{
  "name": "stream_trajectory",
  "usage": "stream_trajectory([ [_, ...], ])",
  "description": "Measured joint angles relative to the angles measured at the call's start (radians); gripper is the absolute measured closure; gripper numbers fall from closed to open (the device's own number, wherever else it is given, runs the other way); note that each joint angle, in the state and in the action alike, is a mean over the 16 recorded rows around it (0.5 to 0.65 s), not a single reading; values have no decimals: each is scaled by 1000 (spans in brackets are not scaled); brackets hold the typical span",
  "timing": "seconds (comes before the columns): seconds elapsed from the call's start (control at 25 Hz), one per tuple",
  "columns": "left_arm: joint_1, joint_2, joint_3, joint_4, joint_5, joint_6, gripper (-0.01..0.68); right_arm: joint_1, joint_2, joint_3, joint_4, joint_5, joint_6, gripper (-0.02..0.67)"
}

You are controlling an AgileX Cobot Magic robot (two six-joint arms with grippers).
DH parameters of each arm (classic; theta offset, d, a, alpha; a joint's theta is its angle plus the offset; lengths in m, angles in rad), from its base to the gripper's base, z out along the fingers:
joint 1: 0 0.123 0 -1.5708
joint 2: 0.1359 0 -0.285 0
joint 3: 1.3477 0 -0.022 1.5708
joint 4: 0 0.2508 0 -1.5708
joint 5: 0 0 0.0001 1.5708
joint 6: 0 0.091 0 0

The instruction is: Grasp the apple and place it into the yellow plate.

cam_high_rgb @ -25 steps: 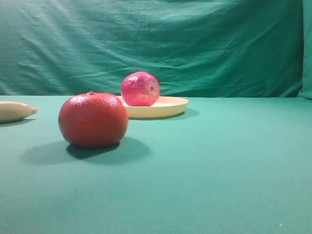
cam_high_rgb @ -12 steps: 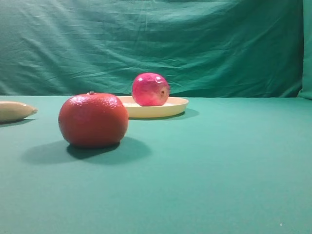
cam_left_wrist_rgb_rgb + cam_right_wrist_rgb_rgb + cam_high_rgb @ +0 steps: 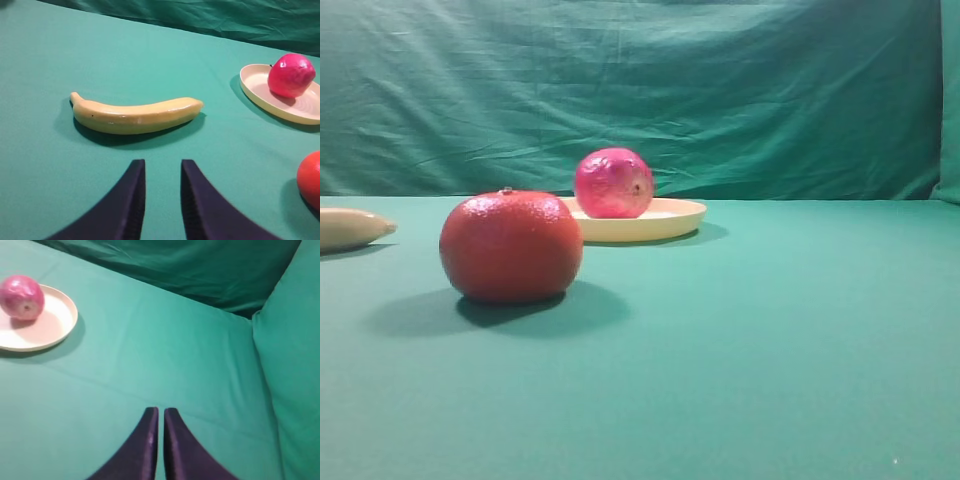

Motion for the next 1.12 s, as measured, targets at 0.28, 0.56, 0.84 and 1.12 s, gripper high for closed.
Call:
stream_trajectory([
  [0.28,0,0,0,0,0,0,516,3,-179,61,119,20,-41,649],
  [0.56,0,0,0,0,0,0,516,4,-246,75,170,31,-42,649],
  [0.84,0,0,0,0,0,0,516,-12,-271,133,203,1,-74,649],
  [1.12,0,0,0,0,0,0,516,-97,-356,296,246,-123,-112,649],
])
